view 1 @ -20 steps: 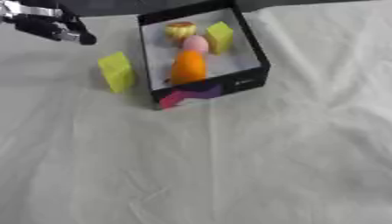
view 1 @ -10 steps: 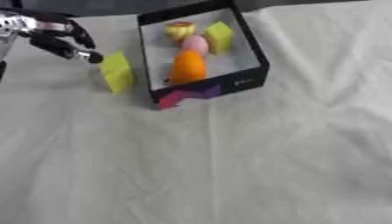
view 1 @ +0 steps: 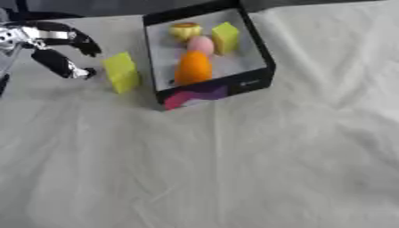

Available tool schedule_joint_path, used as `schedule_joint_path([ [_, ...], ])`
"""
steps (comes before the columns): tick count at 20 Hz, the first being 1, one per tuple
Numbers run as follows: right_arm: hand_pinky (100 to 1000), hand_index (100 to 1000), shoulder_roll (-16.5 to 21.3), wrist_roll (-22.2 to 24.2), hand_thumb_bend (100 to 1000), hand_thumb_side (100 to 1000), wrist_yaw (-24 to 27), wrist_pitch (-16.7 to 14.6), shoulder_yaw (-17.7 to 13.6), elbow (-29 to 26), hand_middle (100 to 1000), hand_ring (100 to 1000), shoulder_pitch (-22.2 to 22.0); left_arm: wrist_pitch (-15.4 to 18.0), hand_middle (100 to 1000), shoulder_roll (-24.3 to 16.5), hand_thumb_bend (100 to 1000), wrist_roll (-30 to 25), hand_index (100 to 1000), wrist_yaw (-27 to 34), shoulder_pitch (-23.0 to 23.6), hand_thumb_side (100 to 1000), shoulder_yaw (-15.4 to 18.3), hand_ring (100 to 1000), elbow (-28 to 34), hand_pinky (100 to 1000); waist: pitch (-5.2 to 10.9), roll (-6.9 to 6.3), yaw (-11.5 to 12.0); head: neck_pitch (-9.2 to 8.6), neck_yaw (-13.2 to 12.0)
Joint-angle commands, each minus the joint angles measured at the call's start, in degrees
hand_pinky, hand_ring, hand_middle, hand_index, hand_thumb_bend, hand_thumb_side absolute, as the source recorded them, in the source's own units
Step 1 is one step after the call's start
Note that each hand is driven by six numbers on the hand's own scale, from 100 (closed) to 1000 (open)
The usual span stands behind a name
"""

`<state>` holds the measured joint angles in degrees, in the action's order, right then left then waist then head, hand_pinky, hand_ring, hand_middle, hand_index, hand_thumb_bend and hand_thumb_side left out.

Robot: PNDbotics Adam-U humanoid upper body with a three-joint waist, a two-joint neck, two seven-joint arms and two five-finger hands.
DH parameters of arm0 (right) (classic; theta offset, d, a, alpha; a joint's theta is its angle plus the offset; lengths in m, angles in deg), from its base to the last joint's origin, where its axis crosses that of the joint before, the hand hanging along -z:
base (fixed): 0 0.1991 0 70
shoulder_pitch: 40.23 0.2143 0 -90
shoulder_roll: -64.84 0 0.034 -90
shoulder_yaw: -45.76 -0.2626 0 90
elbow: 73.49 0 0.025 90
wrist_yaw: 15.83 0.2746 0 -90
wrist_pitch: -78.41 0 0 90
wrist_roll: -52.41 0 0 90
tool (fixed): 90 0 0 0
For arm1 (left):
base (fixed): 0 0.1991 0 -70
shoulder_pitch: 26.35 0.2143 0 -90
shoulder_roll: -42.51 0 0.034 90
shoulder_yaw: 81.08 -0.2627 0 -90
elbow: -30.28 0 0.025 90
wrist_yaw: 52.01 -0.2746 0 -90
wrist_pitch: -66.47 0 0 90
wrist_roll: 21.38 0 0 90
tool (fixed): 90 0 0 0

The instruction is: Pick up objects on the table and place them in the box.

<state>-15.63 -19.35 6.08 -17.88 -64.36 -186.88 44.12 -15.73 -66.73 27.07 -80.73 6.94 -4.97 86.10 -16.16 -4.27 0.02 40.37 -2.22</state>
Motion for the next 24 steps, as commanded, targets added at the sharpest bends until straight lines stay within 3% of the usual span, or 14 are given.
schedule_joint_path([
  [1,899,849,0.9,-0.2,100,574,-0.7,0.5,-0.7,-1.2,611,596,-0.1,-2.9,763,-2.9,190,0.2,879,4.0,-0.4,449,-0.9,847,2.5,965,2.1,-0.59,0.1,0.45,0.4],
  [8,899,848,0.8,-0.7,100,577,-1.3,1.2,-0.9,-1.2,609,594,-0.4,-4.7,770,-3.1,248,-1.0,886,5.9,-0.9,527,-2.6,854,4.8,967,2.38,-0.87,1.0,1.12,1.2],
  [18,900,846,0.6,-0.7,100,589,-1.8,2.4,-1.0,-1.2,607,591,-0.3,-5.7,791,0.7,392,2.7,879,-2.2,-1.6,493,-4.0,879,1.5,975,2.48,-1.38,1.2,1.47,0.7],
  [19,900,846,0.6,-0.8,100,590,-1.9,2.5,-1.0,-1.2,607,591,-0.4,-5.3,794,1.1,400,2.7,880,-2.7,-1.6,507,-4.2,882,1.3,980,2.51,-1.49,1.2,1.56,0.7],
  [21,900,846,0.6,-0.8,100,593,-2.0,2.8,-1.0,-1.2,606,590,-0.4,-4.4,802,1.7,429,2.3,885,-3.3,-1.7,640,-4.4,892,1.0,993,2.54,-1.65,1.4,1.68,0.8],
  [24,900,844,0.6,-0.9,100,596,-2.1,3.2,-1.0,-1.2,604,588,-0.3,-3.2,810,2.0,486,1.8,891,-4.1,-1.6,713,-4.4,902,0.5,1000,2.58,-1.78,1.6,1.79,0.9],
])
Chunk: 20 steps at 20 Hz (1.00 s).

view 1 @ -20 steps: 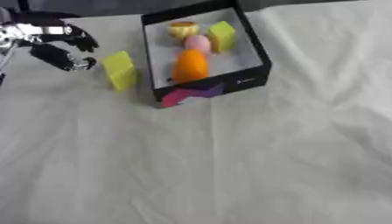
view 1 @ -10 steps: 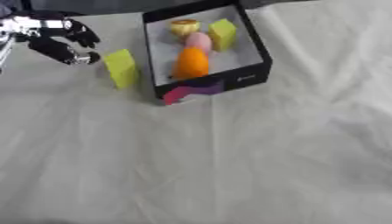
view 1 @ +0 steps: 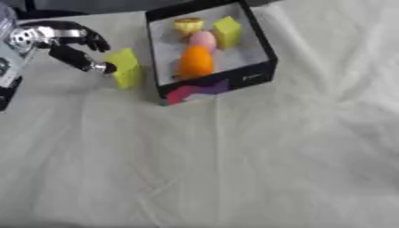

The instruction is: Pick up objects on the table and place them in the box.

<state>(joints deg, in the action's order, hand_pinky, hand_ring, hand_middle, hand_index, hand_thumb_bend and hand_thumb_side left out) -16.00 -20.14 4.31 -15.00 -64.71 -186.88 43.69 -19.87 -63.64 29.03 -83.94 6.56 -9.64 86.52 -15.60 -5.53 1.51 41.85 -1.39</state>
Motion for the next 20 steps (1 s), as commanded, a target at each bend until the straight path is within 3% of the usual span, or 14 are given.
schedule_joint_path([
  [1,900,843,1.0,-0.1,100,597,-0.4,0.4,-0.7,-1.2,603,587,0.1,1.2,811,-1.1,497,-0.1,892,-1.4,-1.2,702,0.4,904,-0.1,1000,2.02,-0.58,0.1,0.31,0.1],
  [4,900,843,0.9,-0.1,100,597,-0.5,0.6,-0.7,-1.2,603,587,0.1,1.7,811,-1.0,501,0.6,892,-2.9,-1.1,700,0.8,904,-0.7,1000,2.03,-0.67,0.2,0.32,0.1],
  [6,900,842,0.9,-0.2,100,600,-0.5,0.7,-0.8,-1.2,602,586,0.1,1.5,812,-1.0,576,1.5,897,-4.3,-1.2,578,1.0,907,-0.9,999,2.03,-0.76,0.2,0.36,0.1],
  [13,901,843,0.5,0.0,100,604,-0.9,1.1,-0.7,-1.2,603,586,0.2,1.4,809,0.9,572,5.3,895,-9.3,-1.2,622,0.7,904,-2.1,996,1.87,-0.7,0.0,0.44,-0.3],
  [18,902,843,0.3,0.2,100,595,-0.9,1.3,-0.7,-1.2,604,586,0.4,1.4,798,2.5,575,6.1,885,-11.3,-1.1,591,0.7,894,-3.6,987,1.72,-0.59,-0.2,0.32,-0.6],
  [20,902,843,0.2,0.2,100,607,-1.1,1.3,-0.7,-1.2,604,586,0.5,1.4,791,3.1,535,6.9,879,-12.0,-1.1,573,0.9,887,-4.2,983,1.62,-0.55,-0.3,0.24,-0.8],
])
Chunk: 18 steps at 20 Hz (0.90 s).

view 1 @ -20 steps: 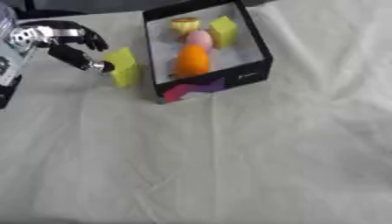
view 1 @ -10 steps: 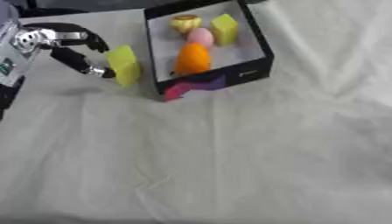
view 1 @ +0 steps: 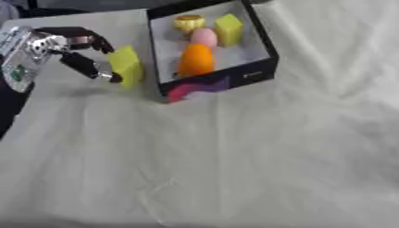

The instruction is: Pick up objects on the table and place them in the box.

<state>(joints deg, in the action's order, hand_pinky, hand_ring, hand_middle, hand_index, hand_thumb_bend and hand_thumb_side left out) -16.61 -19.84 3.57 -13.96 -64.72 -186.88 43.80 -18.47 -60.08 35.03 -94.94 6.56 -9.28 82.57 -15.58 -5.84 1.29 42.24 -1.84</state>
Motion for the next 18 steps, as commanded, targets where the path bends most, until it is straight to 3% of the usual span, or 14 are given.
schedule_joint_path([
  [1,902,843,0.7,0.0,100,609,-0.4,0.3,-0.7,-1.2,604,587,0.4,0.0,764,-0.1,505,1.3,865,-1.2,-1.1,555,0.7,868,-0.6,974,1.53,-0.23,-0.2,-0.19,-0.3],
  [4,902,843,0.5,0.0,100,612,-0.8,0.4,-0.7,-1.2,604,587,0.4,0.0,712,0.6,465,2.2,841,-1.0,-1.1,540,0.9,829,-1.2,959,1.38,-0.22,-0.4,-0.27,-0.4],
  [7,903,843,0.3,0.0,100,614,-1.1,0.5,-0.7,-1.2,604,587,0.4,-0.3,598,1.1,409,2.7,820,-0.3,-1.1,457,1.1,737,-1.7,921,1.25,-0.21,-0.5,-0.26,-0.4],
  [10,904,843,0.3,0.1,100,614,-1.3,0.5,-0.7,-1.2,604,587,0.5,-0.9,570,1.3,380,3.2,805,0.4,-1.1,408,1.2,697,-1.9,901,1.19,-0.17,-0.5,-0.33,-0.5],
  [13,904,843,0.2,0.1,100,611,-1.3,0.4,-0.7,-1.2,604,588,0.5,-1.6,535,1.4,330,3.7,775,0.8,-1.3,269,1.2,656,-2.0,876,1.2,-0.09,-0.6,-0.35,-0.6],
  [18,905,843,0.2,0.3,100,609,-1.2,0.2,-0.6,-1.2,605,588,0.3,-3.0,504,1.4,202,4.9,732,1.9,-1.5,255,1.3,618,-1.9,842,1.31,0.16,-0.6,-0.3,-0.7],
])
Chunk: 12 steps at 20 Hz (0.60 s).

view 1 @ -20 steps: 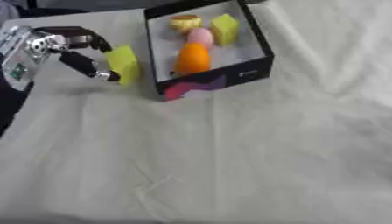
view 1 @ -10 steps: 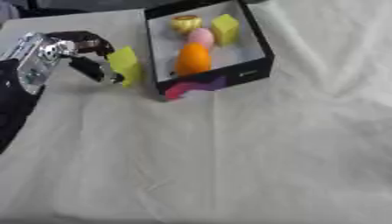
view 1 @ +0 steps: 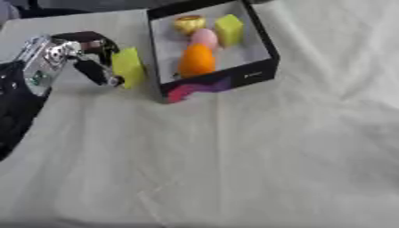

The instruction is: Pick up objects on the table and place them in the box.

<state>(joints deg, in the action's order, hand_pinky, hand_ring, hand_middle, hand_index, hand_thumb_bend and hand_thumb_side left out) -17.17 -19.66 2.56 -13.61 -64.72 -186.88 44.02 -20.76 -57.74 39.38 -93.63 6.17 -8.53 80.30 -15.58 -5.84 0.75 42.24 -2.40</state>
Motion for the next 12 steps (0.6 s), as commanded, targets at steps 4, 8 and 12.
schedule_joint_path([
  [4,906,844,0.8,0.0,100,603,-0.3,-0.5,-0.7,-1.2,606,589,-0.4,-0.8,503,-2.5,184,0.8,711,1.7,-1.7,247,0.4,615,1.7,839,1.61,0.26,0.3,-0.05,0.0],
  [8,906,844,1.0,0.0,100,594,0.0,-0.8,-0.7,-1.2,606,589,-0.7,-0.4,497,-5.1,192,0.0,699,3.4,-2.1,242,0.0,609,4.0,830,2.04,0.41,0.6,0.17,0.1],
  [12,907,844,1.3,0.0,100,587,0.5,-1.4,-0.8,-1.2,607,590,-1.2,-0.1,491,-9.0,189,-0.9,693,6.0,-2.5,222,0.4,598,7.3,815,2.5,0.52,0.5,0.29,0.3],
])
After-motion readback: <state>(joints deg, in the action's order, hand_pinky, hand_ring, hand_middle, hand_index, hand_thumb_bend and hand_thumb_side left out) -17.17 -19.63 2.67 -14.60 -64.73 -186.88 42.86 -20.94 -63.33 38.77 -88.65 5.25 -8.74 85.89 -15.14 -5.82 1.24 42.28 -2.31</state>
